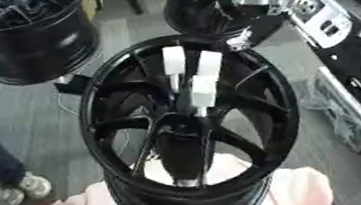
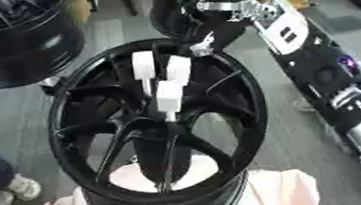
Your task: Pull the pin out of the wheel hub.
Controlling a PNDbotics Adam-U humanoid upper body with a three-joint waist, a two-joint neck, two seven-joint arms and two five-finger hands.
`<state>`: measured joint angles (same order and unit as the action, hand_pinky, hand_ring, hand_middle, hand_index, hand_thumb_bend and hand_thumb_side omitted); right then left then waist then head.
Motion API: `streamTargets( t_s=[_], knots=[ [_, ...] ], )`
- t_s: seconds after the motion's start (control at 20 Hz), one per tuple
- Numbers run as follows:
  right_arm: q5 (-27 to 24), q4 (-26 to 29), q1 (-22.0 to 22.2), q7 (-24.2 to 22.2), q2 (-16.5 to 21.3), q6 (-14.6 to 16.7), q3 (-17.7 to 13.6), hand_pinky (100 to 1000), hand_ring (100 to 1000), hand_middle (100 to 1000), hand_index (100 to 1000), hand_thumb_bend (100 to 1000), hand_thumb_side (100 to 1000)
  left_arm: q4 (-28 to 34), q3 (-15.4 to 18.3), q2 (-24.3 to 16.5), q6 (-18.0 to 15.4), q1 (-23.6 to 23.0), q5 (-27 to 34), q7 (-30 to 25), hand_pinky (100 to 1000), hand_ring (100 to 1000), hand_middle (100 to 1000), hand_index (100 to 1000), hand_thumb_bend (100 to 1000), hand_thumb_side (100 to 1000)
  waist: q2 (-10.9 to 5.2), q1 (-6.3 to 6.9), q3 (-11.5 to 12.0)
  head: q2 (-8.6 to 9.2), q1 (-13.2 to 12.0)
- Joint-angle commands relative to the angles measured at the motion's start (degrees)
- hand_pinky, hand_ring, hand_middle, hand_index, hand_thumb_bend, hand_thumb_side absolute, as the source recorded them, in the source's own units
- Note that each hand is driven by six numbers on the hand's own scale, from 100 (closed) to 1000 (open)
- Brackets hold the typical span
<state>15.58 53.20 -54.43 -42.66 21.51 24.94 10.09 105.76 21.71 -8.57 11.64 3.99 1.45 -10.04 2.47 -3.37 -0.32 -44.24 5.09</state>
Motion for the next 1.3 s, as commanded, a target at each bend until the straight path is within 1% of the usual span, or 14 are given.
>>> streamTargets(
  t_s=[0.05,0.45,0.55,0.8,1.3],
  knots=[
    [0.79,0.51,-1.26,-5.50,1.63,5.19,0.23,748,713,782,868,393,452,0.82,-0.05,-0.95,-0.05,0.39,0.08,-0.20,693,614,593,658,100,855,-0.58,0.16,0.08,0.13,-0.13],
    [2.74,0.11,-1.40,-8.26,0.92,7.09,1.85,755,735,782,867,400,441,0.82,-0.14,-0.95,0.00,0.45,0.09,-0.30,693,614,593,658,100,855,-0.62,0.08,0.29,0.13,-0.07],
    [3.12,-0.06,-1.38,-9.05,0.71,7.57,2.33,756,737,783,868,387,443,0.81,-0.16,-0.96,0.00,0.45,0.07,-0.34,693,614,594,658,100,855,-0.61,0.06,0.33,0.13,-0.10],
    [4.90,-0.49,-1.43,-9.30,0.34,8.73,3.37,759,739,782,867,383,440,0.80,-0.19,-0.97,0.01,0.46,0.06,-0.38,692,614,594,658,100,856,-0.60,0.02,0.40,0.13,-0.07],
    [8.87,-1.93,-1.36,-9.30,-0.37,10.86,4.19,757,735,770,858,367,409,0.87,-0.15,-0.89,0.09,0.41,0.03,-0.39,692,614,594,659,100,856,-0.60,-0.04,0.51,0.13,-0.06]
  ],
)
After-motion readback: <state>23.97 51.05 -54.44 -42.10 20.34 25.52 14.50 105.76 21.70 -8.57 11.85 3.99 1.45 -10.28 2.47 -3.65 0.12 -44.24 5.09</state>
